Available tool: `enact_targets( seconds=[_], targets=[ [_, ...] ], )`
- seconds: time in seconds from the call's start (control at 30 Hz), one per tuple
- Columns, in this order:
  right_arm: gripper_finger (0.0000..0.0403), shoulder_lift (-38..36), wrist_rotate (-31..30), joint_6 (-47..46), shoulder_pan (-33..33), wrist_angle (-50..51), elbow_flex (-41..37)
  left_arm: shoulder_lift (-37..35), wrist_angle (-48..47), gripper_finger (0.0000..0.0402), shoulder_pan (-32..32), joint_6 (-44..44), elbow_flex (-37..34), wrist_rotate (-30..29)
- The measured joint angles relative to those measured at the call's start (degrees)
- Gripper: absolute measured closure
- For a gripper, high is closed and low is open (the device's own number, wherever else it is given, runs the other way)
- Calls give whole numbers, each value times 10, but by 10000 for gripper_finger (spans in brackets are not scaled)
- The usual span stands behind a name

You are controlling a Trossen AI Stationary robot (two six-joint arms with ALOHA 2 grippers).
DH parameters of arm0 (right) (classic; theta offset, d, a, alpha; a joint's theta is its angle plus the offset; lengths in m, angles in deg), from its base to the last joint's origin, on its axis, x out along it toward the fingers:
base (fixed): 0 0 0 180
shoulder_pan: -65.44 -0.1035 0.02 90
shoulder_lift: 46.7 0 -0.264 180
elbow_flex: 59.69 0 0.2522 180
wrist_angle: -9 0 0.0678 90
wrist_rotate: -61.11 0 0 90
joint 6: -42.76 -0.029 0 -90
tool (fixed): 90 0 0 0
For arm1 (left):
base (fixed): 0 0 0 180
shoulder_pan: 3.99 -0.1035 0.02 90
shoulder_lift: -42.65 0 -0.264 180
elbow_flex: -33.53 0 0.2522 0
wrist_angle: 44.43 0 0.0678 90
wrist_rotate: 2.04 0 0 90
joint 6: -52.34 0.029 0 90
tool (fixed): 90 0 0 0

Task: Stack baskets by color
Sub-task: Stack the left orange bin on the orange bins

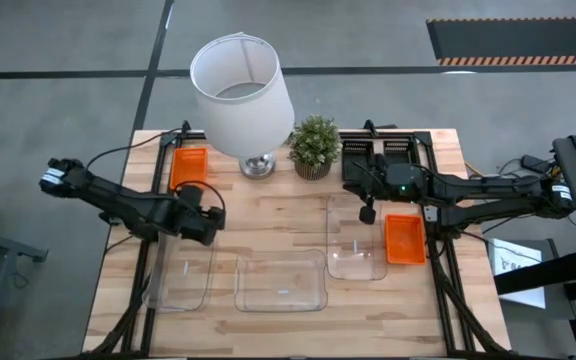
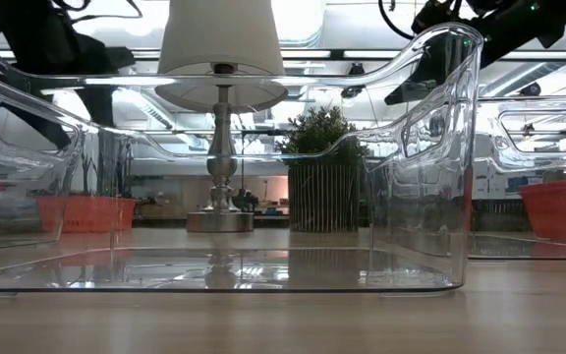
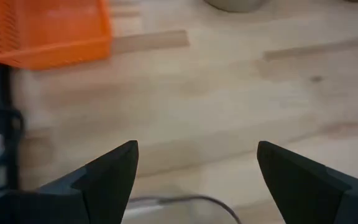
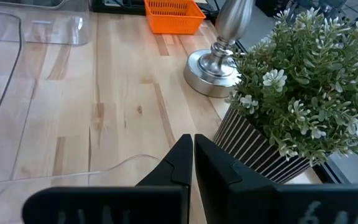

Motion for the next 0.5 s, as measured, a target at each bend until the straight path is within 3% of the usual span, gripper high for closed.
enact_targets(
  seconds=[0.2,0.5],
  targets=[
    [394,0,0,-9,0,0,0,17,-53,88,-43,16,3,-1],
    [394,0,0,-15,0,0,0,16,-57,88,-92,157,3,-29]
  ],
)
